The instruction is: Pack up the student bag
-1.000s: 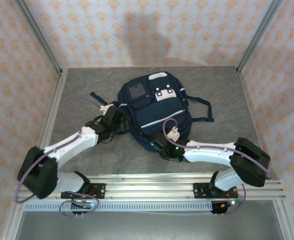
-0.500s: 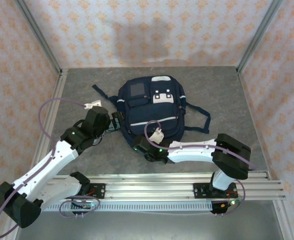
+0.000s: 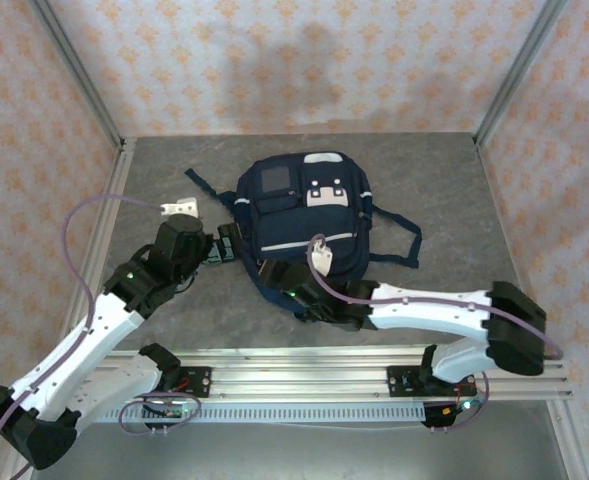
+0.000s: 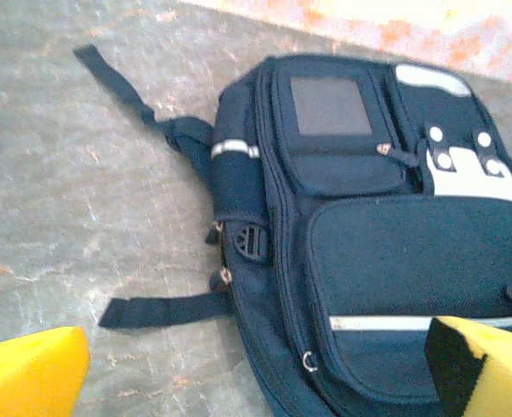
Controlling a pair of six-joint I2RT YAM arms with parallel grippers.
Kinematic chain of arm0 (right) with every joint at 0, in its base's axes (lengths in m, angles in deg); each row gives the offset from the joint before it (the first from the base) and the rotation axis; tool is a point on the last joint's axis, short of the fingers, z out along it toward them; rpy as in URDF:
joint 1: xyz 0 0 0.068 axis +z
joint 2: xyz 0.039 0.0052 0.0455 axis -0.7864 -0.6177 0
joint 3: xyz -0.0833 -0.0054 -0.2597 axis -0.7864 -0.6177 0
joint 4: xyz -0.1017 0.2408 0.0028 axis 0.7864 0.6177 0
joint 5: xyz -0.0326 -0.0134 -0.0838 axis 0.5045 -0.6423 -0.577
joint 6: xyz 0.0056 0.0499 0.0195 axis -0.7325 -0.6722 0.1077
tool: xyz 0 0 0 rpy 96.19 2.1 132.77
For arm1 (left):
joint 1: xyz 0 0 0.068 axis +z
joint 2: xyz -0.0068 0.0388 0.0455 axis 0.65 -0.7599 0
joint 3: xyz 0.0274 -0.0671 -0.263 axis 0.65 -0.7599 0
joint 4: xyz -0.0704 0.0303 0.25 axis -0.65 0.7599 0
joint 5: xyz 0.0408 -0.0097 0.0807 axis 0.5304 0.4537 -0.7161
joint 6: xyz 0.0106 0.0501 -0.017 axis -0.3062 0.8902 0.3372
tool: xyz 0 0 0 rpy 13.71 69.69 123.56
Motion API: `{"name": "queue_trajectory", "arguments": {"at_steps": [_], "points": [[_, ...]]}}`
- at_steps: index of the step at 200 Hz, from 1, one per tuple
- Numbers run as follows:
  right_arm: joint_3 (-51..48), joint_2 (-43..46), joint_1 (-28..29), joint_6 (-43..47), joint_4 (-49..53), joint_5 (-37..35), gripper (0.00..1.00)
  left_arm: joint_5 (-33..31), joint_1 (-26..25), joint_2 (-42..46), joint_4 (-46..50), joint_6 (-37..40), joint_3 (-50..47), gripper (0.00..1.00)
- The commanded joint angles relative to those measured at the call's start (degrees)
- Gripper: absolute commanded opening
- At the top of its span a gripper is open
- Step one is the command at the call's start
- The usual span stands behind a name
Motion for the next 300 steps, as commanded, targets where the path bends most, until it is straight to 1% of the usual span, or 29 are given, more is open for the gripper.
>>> {"name": "queue_trajectory", "arguments": {"at_steps": [1,19,31,39,49,57,64,71,80,90,102,113,123,134,147,159,170,188,201,214,222,230,241,248,256,277,288,296,300], "points": [[1.6,7.9,-0.1,16.7,7.4,-5.4,0.99,-5.6,0.3,2.3,-3.3,9.7,0.9,1.0],[3.5,15.5,-1.9,22.8,12.1,-13.0,0.99,-6.3,0.3,2.2,-12.1,21.4,-2.8,1.0],[4.7,18.6,-2.7,30.1,13.1,-20.9,0.99,-9.9,0.3,1.4,-17.3,24.9,-5.4,1.0],[4.2,19.9,-3.2,37.4,10.3,-25.6,1.0,-11.8,0.6,0.8,-20.9,27.5,-7.3,1.0],[1.3,20.8,-4.0,48.5,3.0,-30.5,0.99,-14.9,1.6,0.5,-26.2,28.5,-10.6,1.0],[-2.5,21.6,-4.6,61.5,-6.7,-31.3,0.99,-15.6,3.6,0.6,-31.3,28.9,-13.6,1.0],[-6.3,22.3,-5.2,72.7,-14.8,-30.0,0.99,-13.8,6.3,0.9,-35.6,29.3,-16.8,1.0],[-9.7,22.6,-6.2,80.9,-22.1,-29.1,0.99,-10.5,9.3,1.0,-40.0,31.0,-19.7,1.0],[-13.5,22.7,-7.8,87.8,-30.2,-28.3,0.99,-7.8,13.4,0.0,-45.0,31.8,-23.1,1.0],[-17.0,22.7,-9.8,90.6,-36.8,-27.3,1.0,-7.6,17.6,-2.8,-47.2,29.3,-25.2,1.0],[-20.3,22.8,-13.3,90.0,-41.2,-24.3,1.0,-5.0,23.8,-6.9,-47.9,25.7,-26.8,1.0],[-22.1,22.4,-17.1,87.5,-42.6,-21.3,1.0,-3.1,27.8,-10.2,-49.7,24.5,-28.2,1.0],[-23.5,21.2,-21.3,85.9,-43.3,-18.5,1.0,-0.5,29.9,-12.4,-50.7,26.3,-29.1,1.0],[-25.2,18.9,-26.6,81.0,-45.5,-18.2,1.0,-0.5,30.9,-14.8,-51.9,25.5,-29.6,1.0],[-27.0,16.1,-32.4,77.4,-46.4,-17.5,1.0,-0.2,31.1,-17.6,-54.0,25.4,-29.4,1.0],[-29.0,13.6,-36.8,74.0,-48.6,-19.3,1.0,3.4,31.0,-20.0,-54.4,27.5,-28.0,1.0],[-30.8,11.7,-40.4,73.7,-50.7,-18.8,1.0,5.8,31.0,-22.0,-58.1,28.3,-27.8,1.0],[-32.9,8.1,-44.9,72.5,-53.4,-19.0,1.0,3.8,31.0,-23.6,-67.2,26.8,-30.2,1.0],[-33.6,4.6,-47.3,71.8,-54.7,-19.6,1.0,3.0,31.0,-24.6,-65.6,26.4,-28.7,1.0],[-34.8,1.7,-49.8,70.2,-58.0,-19.2,1.0,4.5,31.0,-26.1,-63.9,27.0,-27.0,1.0],[-35.0,0.6,-50.2,71.0,-59.7,-20.1,1.0,6.1,30.7,-26.4,-63.6,27.6,-26.6,1.0],[-34.6,-0.2,-50.8,70.6,-60.0,-18.7,1.0,6.5,30.1,-26.2,-65.4,27.8,-27.4,1.0],[-34.3,-1.0,-51.8,68.7,-61.5,-17.1,1.0,3.7,28.1,-26.5,-70.4,26.9,-29.3,1.0],[-34.3,-1.6,-52.2,68.0,-62.5,-16.4,1.0,2.4,26.5,-28.7,-75.5,27.6,-30.9,1.0],[-33.9,-2.3,-52.4,67.9,-62.9,-15.9,1.0,0.4,24.7,-30.8,-78.0,29.0,-31.3,1.0],[-32.5,-3.4,-53.1,68.4,-61.6,-13.7,1.0,1.8,23.7,-36.7,-86.2,31.3,-32.7,1.0],[-32.8,-3.9,-53.9,68.7,-61.9,-11.0,1.0,1.8,23.5,-35.7,-81.5,31.2,-31.3,1.0],[-34.3,-5.7,-55.2,68.6,-66.0,-8.9,1.0,2.0,23.5,-36.9,-82.7,31.8,-30.7,1.0],[-34.9,-7.1,-55.9,68.4,-68.5,-8.4,1.0,2.1,23.5,-36.9,-80.6,31.7,-29.8,1.0]]}}
